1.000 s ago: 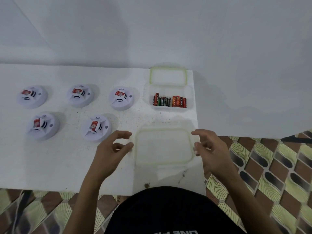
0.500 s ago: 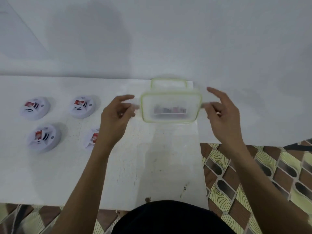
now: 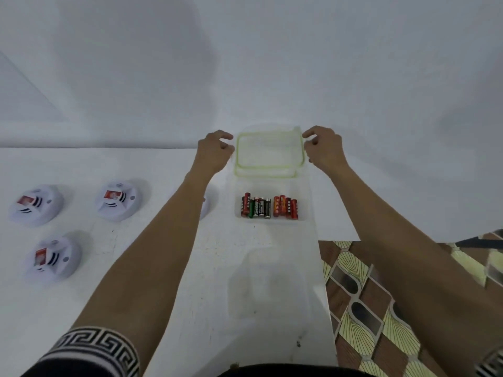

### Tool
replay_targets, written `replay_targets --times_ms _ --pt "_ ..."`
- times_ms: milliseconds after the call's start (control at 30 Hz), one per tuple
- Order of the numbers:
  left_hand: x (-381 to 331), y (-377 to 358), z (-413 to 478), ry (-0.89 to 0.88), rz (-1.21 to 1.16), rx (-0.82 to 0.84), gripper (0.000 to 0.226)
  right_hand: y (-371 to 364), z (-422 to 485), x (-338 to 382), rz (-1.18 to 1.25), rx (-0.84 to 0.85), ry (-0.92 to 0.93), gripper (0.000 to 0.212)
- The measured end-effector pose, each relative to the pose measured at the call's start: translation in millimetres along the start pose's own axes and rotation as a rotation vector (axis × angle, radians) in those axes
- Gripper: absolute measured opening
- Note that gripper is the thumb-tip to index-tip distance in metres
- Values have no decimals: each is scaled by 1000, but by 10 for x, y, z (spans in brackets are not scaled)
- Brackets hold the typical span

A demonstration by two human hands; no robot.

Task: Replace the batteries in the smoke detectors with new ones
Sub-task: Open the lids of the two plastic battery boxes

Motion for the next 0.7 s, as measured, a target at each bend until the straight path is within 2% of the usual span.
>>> replay_targets --times_ms 133,233,467,700 --pt "192 -203 109 36 142 81 29 -229 25 -184 -79 94 -56 24" --pt "216 -233 112 -13 237 84 28 -290 -22 -228 -137 89 -49 25" --pt "197 159 -162 -77 146 0 24 -171 -276 76 -318 -29 48 31" --pt "476 900 -948 -140 191 -75 24 -448 -1030 946 -58 12 335 25"
Point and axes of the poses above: each hand's wrist, its own z-axis towards the middle knuckle, its own y-axis out of the back of the hand, x = y × z, the point moved 8 cm from there along z, towards the middle knuckle, and after that the axes turned 1 degree about y, right-handed, at the moved point
